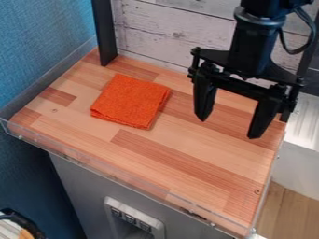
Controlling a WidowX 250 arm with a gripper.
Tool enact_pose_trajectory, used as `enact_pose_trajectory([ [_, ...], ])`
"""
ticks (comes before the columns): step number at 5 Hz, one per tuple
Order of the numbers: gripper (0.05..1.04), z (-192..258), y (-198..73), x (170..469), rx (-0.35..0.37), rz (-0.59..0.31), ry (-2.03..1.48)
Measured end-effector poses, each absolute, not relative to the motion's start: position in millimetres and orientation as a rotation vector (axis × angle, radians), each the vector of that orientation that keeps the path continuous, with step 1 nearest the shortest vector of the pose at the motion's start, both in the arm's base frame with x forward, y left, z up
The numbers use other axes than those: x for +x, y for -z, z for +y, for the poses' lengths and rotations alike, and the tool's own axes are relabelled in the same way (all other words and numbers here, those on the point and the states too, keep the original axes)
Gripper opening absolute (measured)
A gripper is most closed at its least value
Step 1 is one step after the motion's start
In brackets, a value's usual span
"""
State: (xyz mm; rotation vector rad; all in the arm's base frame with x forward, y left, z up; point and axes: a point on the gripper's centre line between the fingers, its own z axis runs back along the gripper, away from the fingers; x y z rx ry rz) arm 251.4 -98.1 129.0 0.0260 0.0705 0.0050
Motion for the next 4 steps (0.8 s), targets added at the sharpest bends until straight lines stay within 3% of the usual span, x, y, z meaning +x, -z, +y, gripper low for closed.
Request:
enact_pose_trajectory([
  [4, 0.991, -2.1, -121.3, 301.5, -0.015, 0.009, -0.166],
])
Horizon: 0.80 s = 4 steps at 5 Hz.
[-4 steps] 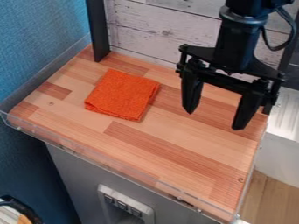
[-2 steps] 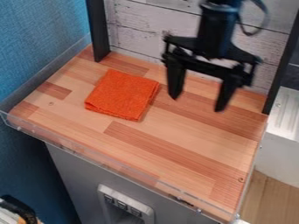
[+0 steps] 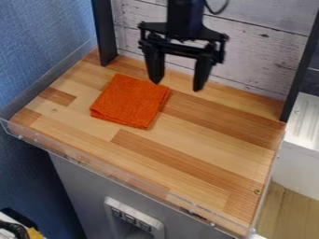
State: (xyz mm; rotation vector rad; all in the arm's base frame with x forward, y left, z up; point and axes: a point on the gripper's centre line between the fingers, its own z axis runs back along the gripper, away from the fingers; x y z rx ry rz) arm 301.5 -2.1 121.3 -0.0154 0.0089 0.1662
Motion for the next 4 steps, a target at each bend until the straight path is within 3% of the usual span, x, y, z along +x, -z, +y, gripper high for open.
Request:
enact_pose_trajectory([
  [4, 0.991, 62.0, -113.9, 318.1, 0.001, -0.031, -0.258],
])
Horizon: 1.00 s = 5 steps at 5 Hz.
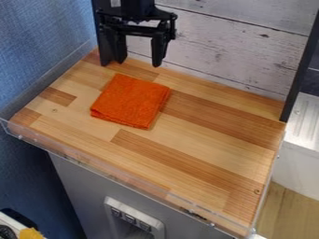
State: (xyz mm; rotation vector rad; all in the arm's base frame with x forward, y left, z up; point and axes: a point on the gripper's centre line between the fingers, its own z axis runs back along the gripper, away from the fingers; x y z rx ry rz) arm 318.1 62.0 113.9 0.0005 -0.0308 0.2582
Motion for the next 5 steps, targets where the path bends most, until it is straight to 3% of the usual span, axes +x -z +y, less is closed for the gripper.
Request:
enact_pose_trajectory([
  [2, 0.991, 69.8, -113.7, 322.9, 0.022, -0.002, -0.269],
  [3, 0.941, 74.5, -114.2, 326.4, 0.023, 0.008, -0.270],
  [5, 0.356, 81.8, -93.3, 336.2, 0.016, 0.029, -0.282],
])
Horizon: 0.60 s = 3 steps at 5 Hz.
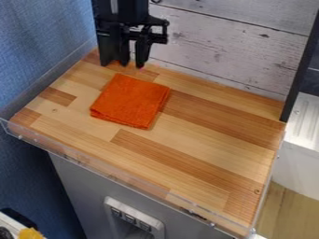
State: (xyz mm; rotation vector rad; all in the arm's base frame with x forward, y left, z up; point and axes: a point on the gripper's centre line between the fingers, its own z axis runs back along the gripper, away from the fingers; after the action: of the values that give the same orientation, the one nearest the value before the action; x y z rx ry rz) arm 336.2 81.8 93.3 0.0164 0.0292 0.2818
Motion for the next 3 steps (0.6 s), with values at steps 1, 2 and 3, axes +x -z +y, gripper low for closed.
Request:
enact_pose_trajectory([
  [1, 0.147, 82.0, -81.1, 342.6, 0.006, 0.014, -0.279],
  [2, 0.064, 86.3, -67.0, 345.4, -0.003, 0.011, -0.283],
  [3, 0.059, 89.4, -52.0, 349.4, -0.010, 0.005, -0.293],
])
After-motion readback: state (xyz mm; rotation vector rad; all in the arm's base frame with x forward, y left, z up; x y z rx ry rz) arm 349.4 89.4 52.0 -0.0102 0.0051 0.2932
